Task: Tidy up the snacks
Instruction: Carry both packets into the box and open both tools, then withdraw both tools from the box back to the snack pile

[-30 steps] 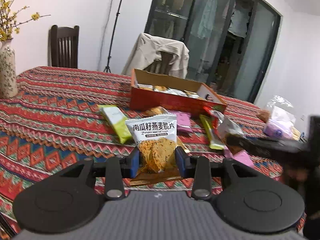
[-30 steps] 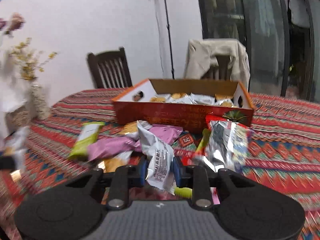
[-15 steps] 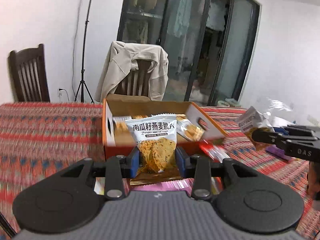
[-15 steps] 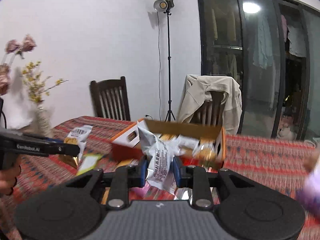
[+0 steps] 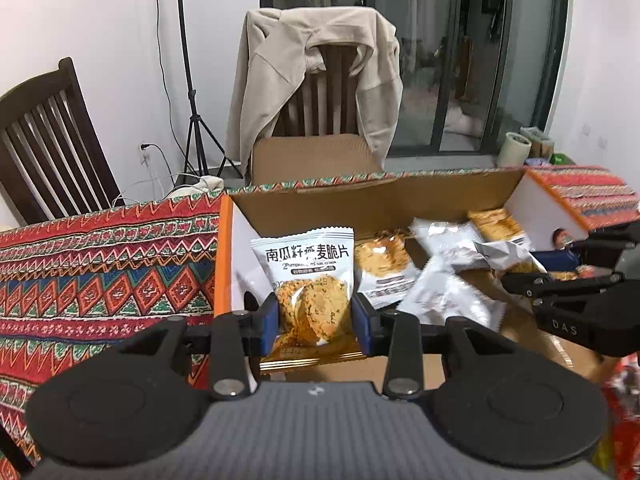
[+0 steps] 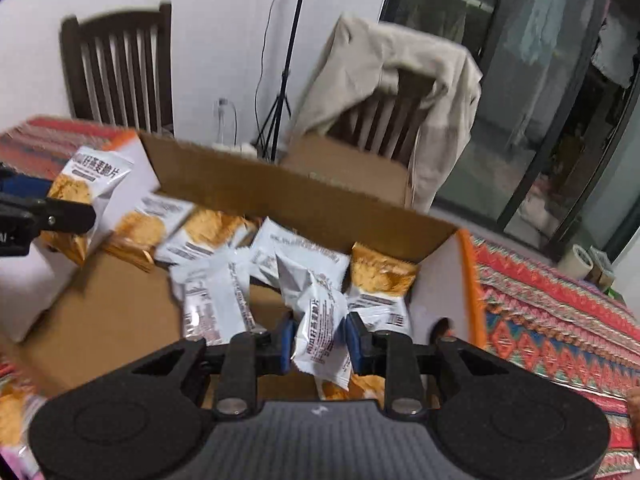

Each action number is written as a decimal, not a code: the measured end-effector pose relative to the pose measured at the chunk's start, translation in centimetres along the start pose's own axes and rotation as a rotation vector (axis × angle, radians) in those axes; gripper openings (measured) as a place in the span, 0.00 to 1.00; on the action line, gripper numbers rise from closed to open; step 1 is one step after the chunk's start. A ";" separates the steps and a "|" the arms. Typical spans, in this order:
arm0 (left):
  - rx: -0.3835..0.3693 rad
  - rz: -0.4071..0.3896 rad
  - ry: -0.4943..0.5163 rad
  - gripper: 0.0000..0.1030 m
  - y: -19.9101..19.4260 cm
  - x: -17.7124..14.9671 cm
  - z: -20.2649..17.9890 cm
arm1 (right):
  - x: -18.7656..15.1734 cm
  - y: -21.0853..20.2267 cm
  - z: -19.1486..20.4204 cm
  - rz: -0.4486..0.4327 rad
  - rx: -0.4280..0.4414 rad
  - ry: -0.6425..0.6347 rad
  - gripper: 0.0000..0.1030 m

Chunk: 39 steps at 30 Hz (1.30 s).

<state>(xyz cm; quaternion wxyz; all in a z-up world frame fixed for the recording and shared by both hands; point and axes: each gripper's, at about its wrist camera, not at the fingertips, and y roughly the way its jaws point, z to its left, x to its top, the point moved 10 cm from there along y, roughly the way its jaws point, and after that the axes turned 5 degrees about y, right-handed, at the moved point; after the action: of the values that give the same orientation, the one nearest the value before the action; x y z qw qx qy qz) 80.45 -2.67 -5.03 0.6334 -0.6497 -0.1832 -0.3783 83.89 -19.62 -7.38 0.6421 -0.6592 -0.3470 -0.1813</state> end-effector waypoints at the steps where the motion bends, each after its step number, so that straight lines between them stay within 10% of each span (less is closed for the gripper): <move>1: -0.001 0.009 0.005 0.38 0.4 -0.2 0.0 | 0.0 0.9 0.2 0.013 -0.003 -0.004 0.26; 15: -0.003 0.020 -0.015 0.71 -2.0 0.2 0.3 | 0.6 0.1 1.7 0.056 0.199 0.063 0.48; 31: -0.004 -0.105 -0.035 0.90 -22.0 2.8 0.5 | 2.3 -20.2 -3.7 -0.143 0.054 0.002 0.76; 39: -0.080 -0.244 0.005 0.99 -33.8 -2.7 -3.4 | -2.3 -31.5 -3.9 -0.249 0.106 0.012 0.96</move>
<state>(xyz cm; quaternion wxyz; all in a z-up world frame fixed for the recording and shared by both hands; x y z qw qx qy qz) 53.60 -0.91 15.81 0.5566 -0.6464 -0.2438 -0.4614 61.38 -26.02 14.22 0.6505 -0.5751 -0.4313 -0.2453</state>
